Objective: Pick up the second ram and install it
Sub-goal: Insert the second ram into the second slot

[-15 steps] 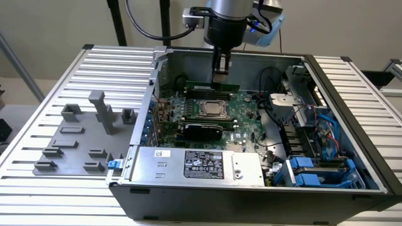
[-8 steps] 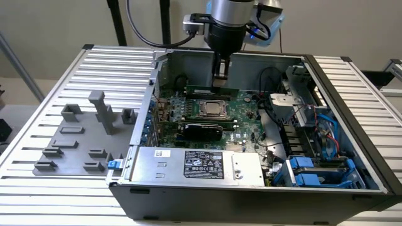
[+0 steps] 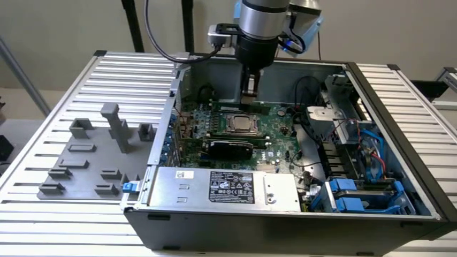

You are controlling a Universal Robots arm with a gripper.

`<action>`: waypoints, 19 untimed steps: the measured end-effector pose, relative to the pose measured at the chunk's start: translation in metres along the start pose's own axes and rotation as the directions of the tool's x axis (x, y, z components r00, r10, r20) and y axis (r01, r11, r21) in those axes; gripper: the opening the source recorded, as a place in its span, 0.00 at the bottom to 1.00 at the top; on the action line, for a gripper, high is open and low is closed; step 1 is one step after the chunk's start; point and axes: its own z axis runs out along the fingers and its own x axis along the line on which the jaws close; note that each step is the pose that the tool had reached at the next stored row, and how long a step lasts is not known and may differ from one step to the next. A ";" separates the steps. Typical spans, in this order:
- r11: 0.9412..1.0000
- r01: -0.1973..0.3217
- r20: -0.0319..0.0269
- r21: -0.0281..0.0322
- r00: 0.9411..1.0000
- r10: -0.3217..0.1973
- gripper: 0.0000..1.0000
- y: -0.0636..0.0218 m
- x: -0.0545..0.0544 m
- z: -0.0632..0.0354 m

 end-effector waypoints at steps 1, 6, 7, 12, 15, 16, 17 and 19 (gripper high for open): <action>1.000 0.000 0.000 0.000 1.000 0.000 0.00 -0.0001 0.000 0.0019; 1.000 0.005 0.000 0.000 1.000 -0.005 0.00 -0.0005 0.000 0.0106; 1.000 0.007 -0.001 0.000 1.000 -0.007 0.00 -0.0006 0.000 0.0120; 1.000 0.026 -0.002 0.005 1.000 -0.026 0.00 -0.0009 0.001 0.0182; 0.999 0.033 -0.002 0.006 0.999 -0.033 0.00 -0.0013 0.003 0.0228; 0.999 0.034 -0.002 0.007 0.999 -0.034 0.00 -0.0014 0.004 0.0245; 0.999 0.036 -0.002 0.007 0.999 -0.036 0.00 -0.0016 0.006 0.0264; 0.999 0.036 0.000 0.008 0.999 -0.036 0.00 -0.0020 0.009 0.0301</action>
